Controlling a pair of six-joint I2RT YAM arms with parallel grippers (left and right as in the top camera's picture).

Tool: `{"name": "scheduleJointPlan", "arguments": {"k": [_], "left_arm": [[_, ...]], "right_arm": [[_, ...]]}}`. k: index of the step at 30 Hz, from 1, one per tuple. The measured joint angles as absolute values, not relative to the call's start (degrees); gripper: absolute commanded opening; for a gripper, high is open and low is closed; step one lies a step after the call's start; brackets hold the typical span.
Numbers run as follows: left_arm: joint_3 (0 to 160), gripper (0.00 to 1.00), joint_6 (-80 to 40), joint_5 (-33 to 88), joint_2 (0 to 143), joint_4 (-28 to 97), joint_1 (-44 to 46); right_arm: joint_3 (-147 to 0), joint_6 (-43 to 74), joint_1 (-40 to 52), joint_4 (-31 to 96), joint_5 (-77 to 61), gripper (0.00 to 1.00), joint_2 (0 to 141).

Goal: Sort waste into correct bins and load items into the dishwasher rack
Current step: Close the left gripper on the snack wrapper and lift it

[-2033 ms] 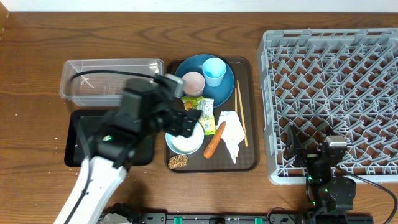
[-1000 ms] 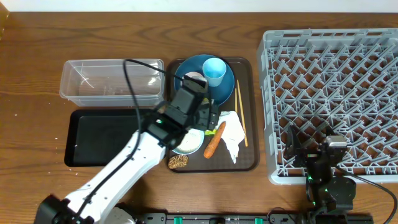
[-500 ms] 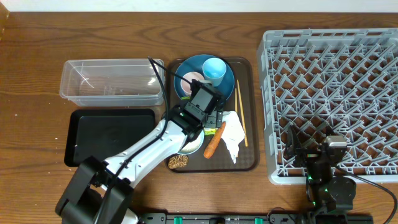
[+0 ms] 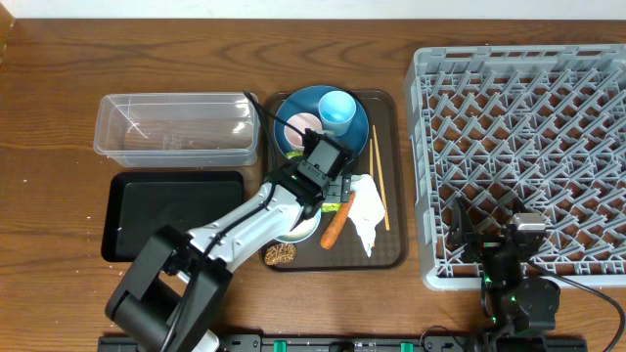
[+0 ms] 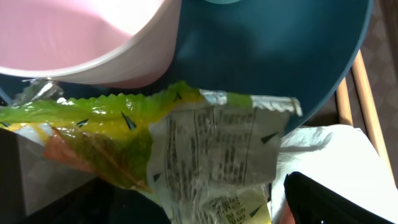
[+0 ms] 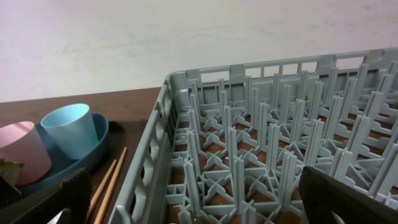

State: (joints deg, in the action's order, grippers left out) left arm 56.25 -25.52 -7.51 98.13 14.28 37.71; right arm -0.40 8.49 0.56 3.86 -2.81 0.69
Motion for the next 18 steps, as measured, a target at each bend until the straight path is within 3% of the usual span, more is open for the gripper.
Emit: {"name": "scheduleJointPlan", "arguments": {"k": [3, 7, 18], "left_arm": [[56.25, 0.88, -25.52, -7.51, 98.15, 14.04, 37.71], [56.25, 0.76, -25.87, -7.53, 98.15, 14.00, 37.71], [56.25, 0.75, -25.69, -7.51, 98.37, 13.45, 37.71]], "right_arm": [[-0.40, 8.49, 0.56, 3.86, -2.81, 0.99, 0.69], [-0.40, 8.51, 0.56, 3.86, -2.81, 0.99, 0.69], [-0.40, 8.51, 0.56, 3.86, -2.81, 0.99, 0.69]]}}
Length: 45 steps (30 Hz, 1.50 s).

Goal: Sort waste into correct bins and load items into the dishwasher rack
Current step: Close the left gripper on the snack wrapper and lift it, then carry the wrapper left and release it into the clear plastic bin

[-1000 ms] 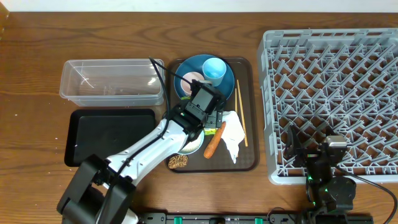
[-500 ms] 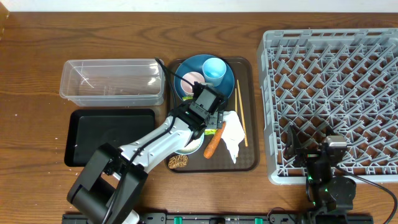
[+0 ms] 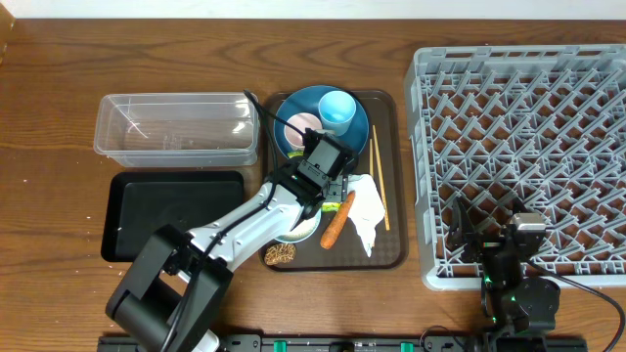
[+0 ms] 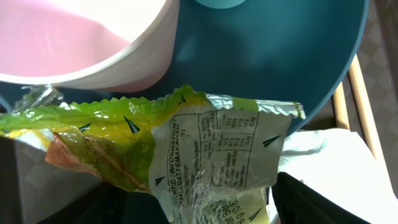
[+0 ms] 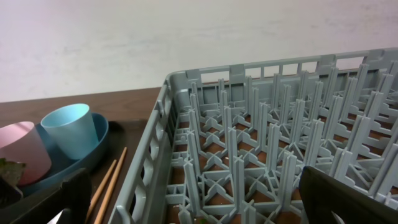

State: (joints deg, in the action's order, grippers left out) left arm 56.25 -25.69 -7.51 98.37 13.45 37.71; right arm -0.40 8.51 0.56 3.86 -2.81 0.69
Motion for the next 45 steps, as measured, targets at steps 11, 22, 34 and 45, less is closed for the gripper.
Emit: {"name": "scheduleJointPlan", "arguments": {"k": [11, 22, 34, 45], "left_arm": [[56.27, 0.42, -25.71, -7.49, 100.97, 11.86, 37.74], [56.27, 0.06, -25.69, -7.49, 100.84, 11.92, 37.71], [56.27, 0.06, -23.90, -7.84, 86.39, 11.90, 37.71], [56.27, 0.06, -17.98, -19.81, 72.36, 11.92, 31.24]], "right_arm": [[-0.40, 8.49, 0.56, 3.86, -2.81, 0.99, 0.69], [-0.40, 8.49, 0.56, 3.86, -2.81, 0.99, 0.69], [-0.40, 8.51, 0.56, 3.86, -2.83, 0.99, 0.69], [-0.40, 8.51, 0.56, 3.86, -2.83, 0.99, 0.69]]}}
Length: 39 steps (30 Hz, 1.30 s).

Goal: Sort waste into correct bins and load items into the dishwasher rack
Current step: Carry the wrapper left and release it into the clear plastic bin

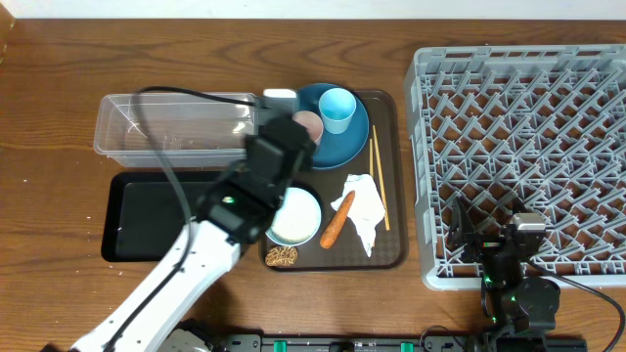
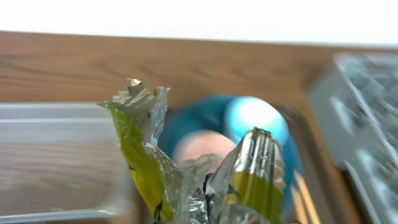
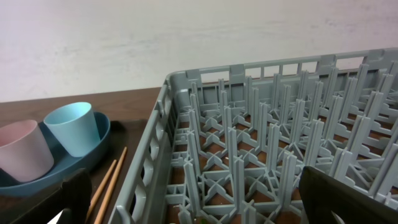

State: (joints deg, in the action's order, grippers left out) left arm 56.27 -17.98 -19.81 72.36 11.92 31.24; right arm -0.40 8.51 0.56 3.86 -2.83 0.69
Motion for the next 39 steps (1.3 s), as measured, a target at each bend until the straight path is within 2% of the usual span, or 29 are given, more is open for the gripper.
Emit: {"name": "scheduleJointPlan", "arguments": {"k": [7, 17, 30, 37, 38, 39], "left_arm": [[56.27, 0.06, -17.52, -23.09, 72.05, 9.91, 18.41], [56.27, 0.06, -17.52, -23.29, 80.86, 0.80, 2.31], [56.27, 0.06, -17.52, -18.90, 93.08, -3.62, -6.50], [56.27, 0.06, -17.52, -18.35, 96.51, -4.29, -8.32], [56.27, 0.07, -17.52, -18.31, 97.12, -4.49, -8.29], [56.27, 0.12, -17.52, -18.28, 97.51, -4.58, -8.29]], "right_arm": [[-0.40, 8.49, 0.56, 3.86, -2.81, 0.99, 0.69], [-0.40, 8.49, 0.56, 3.88, -2.83, 0.99, 0.69], [-0.40, 8.49, 0.56, 3.86, -2.81, 0.99, 0.69], [-0.40, 8.49, 0.56, 3.86, -2.81, 0.99, 0.69], [-0.40, 8.49, 0.56, 3.86, -2.81, 0.99, 0.69], [-0.40, 8.51, 0.56, 3.86, -2.81, 0.99, 0.69]]}}
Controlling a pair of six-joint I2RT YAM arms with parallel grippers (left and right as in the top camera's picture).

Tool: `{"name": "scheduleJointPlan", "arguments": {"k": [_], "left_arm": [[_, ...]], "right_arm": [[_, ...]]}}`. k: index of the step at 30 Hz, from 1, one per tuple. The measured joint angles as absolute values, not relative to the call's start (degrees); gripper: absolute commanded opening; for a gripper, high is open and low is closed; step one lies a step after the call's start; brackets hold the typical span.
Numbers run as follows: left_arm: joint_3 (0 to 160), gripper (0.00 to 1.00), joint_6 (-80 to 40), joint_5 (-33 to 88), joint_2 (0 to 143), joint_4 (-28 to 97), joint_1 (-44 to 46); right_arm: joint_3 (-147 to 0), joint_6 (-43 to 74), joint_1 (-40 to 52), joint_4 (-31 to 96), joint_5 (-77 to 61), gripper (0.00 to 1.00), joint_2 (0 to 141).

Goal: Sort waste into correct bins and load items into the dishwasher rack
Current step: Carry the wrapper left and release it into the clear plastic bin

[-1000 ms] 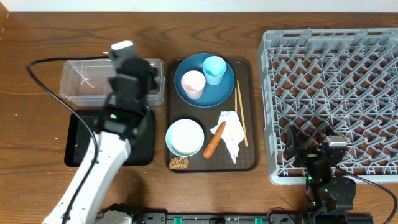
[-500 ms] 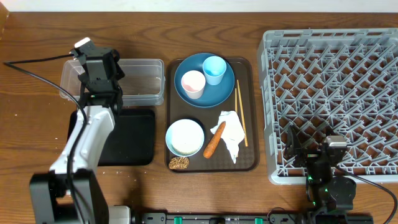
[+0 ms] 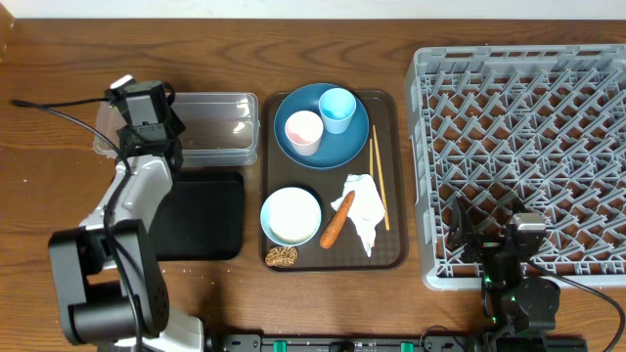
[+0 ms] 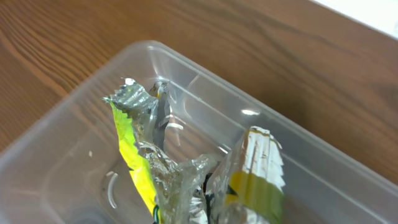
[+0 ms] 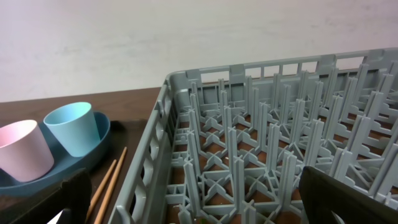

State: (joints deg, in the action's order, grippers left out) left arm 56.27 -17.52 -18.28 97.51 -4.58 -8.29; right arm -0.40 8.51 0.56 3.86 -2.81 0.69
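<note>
My left gripper (image 3: 147, 106) hangs over the left end of the clear plastic bin (image 3: 210, 127), shut on a crumpled green-and-yellow wrapper (image 4: 180, 168). In the left wrist view the wrapper hides the fingers and sits above the bin's wall (image 4: 261, 124). The brown tray (image 3: 393, 249) holds a blue plate (image 3: 323, 147) with a pink cup (image 3: 302, 132) and a blue cup (image 3: 337, 108), a white bowl (image 3: 291, 215), a carrot (image 3: 336, 219), a napkin (image 3: 368, 210), chopsticks (image 3: 378, 181) and a brown scrap (image 3: 282, 255). My right gripper (image 3: 494, 244) stands open at the grey rack's (image 3: 518, 147) front left.
A black bin (image 3: 201, 220) lies in front of the clear one, partly under my left arm. In the right wrist view the rack's pegs (image 5: 249, 143) fill the frame, with the cups and chopsticks (image 5: 109, 180) at the left.
My left gripper, with the wrapper still in it, has moved from beside the blue plate to above the left end of the clear bin. The right arm has not moved.
My left gripper was low on the brown tray at the wrapper beside the pink cup, and stayed there. Then it held the wrapper up at the clear bin's right end, near the plate. Now it holds it over the bin's left end.
</note>
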Motion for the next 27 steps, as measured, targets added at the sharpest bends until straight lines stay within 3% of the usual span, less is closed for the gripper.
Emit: {"name": "scheduleJointPlan", "arguments": {"k": [2, 3, 7, 12, 17, 24, 27], "left_arm": [[56.27, 0.40, -17.06, -18.11, 97.89, -4.73, -8.29], [56.27, 0.45, -17.08, -18.06, 97.89, -5.04, -8.29], [56.27, 0.45, -17.08, -18.06, 97.89, -6.28, -8.29], [56.27, 0.54, -16.60, -17.98, 97.65, -8.43, -8.29], [56.27, 0.80, -16.21, -17.96, 94.15, -8.84, -8.29], [56.40, 0.82, -16.47, -17.93, 90.11, -3.64, -8.29], [56.40, 0.89, -16.29, -17.91, 90.13, 1.17, -8.29]], "right_arm": [[-0.40, 8.51, 0.56, 3.86, -2.81, 0.99, 0.69], [-0.40, 8.49, 0.56, 3.86, -2.81, 0.99, 0.69], [-0.40, 8.49, 0.56, 3.86, -2.81, 0.99, 0.69], [-0.40, 8.49, 0.56, 3.86, -2.81, 0.99, 0.69], [-0.40, 8.49, 0.56, 3.86, -2.81, 0.99, 0.69], [-0.40, 8.49, 0.56, 3.84, -2.81, 0.99, 0.69], [-0.40, 8.51, 0.56, 3.84, -2.81, 0.99, 0.69]]}}
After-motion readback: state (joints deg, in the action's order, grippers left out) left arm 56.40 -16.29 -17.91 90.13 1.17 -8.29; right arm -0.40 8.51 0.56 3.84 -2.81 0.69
